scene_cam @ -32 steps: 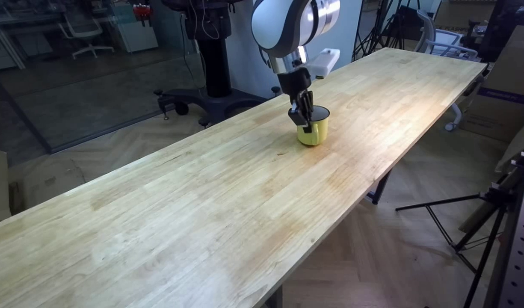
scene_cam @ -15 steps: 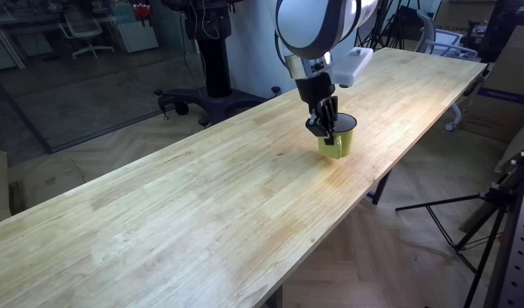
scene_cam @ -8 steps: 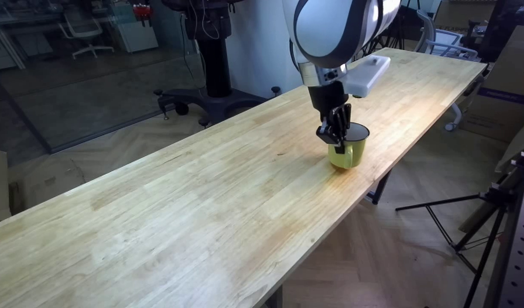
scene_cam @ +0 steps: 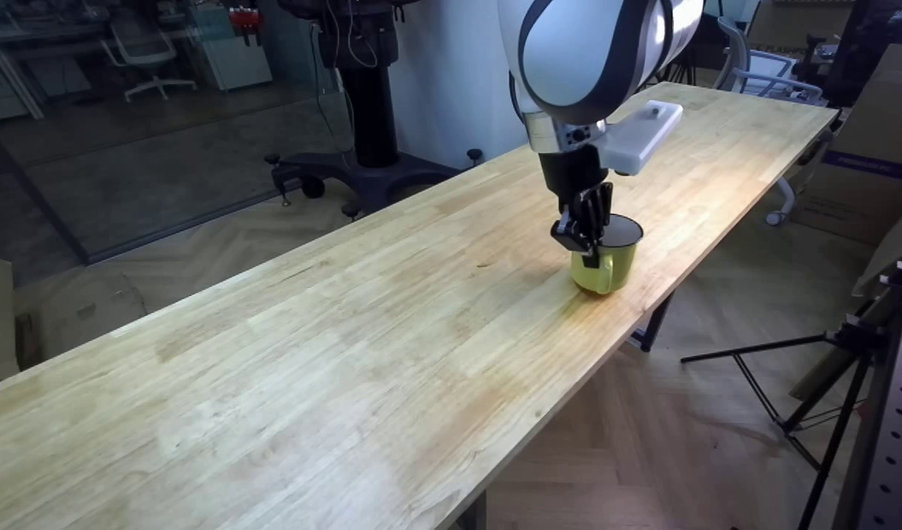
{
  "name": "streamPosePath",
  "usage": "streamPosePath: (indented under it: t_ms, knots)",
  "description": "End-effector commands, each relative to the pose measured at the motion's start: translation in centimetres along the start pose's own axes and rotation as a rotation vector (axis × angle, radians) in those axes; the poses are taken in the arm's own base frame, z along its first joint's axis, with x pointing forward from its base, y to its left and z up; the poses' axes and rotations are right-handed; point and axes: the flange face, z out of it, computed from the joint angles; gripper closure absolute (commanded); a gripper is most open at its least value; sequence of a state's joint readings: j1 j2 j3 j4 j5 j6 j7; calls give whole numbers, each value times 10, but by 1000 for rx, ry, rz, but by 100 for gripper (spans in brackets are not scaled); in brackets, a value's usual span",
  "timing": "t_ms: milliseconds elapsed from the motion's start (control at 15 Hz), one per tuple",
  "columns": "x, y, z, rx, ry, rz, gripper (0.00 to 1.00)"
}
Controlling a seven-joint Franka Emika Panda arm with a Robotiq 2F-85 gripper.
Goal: Move the cup towards you
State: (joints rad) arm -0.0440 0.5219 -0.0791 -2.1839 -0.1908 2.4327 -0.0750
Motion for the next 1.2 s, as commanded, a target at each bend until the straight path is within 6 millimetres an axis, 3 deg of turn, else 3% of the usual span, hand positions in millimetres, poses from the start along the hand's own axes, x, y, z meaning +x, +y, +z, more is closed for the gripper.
streamPosePath:
  t_ms: [0, 67, 200, 533, 733, 1133]
  knots:
    - [-8, 1, -13, -13, 26, 46, 97]
    - [-8, 2, -13, -18, 29, 48, 64]
    - [-8, 3, -15, -23, 35, 56, 58]
    - [-8, 9, -28, -44, 64, 68, 24]
    - [-8, 10, -47, -73, 91, 66, 3]
    - [-9, 11, -80, -123, 171, 87, 0]
